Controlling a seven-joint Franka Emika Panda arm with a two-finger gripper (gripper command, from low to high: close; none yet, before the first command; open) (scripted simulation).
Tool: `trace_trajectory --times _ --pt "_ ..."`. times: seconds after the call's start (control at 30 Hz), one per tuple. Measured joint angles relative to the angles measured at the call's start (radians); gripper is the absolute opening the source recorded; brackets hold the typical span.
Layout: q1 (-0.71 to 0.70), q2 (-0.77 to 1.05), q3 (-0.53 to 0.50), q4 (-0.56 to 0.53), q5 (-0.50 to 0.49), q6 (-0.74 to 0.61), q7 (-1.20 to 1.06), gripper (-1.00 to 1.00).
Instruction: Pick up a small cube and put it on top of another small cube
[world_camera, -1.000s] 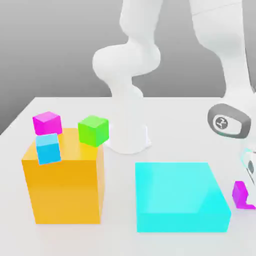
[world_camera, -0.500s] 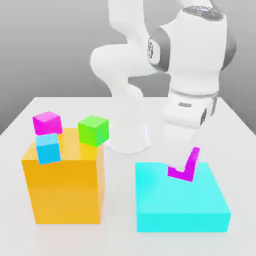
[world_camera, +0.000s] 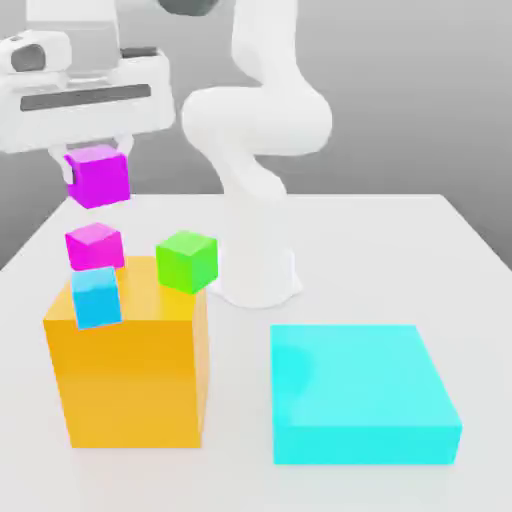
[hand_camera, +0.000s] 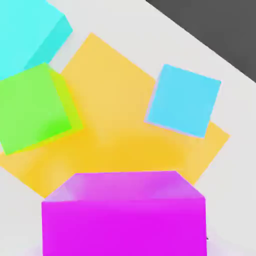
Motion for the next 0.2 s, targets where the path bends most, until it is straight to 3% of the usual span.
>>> trace_trajectory --times 0.07,0.1,0.2 --pt "-0.010 0.024 -0.021 -0.053 -0.015 0.077 -0.002 -1.00" --pt "-0.013 0.034 -0.027 -0.073 -0.019 0.106 -0.002 1.00" --pt "-0.013 0.034 -0.027 -0.073 -0.019 0.106 -0.002 1.00"
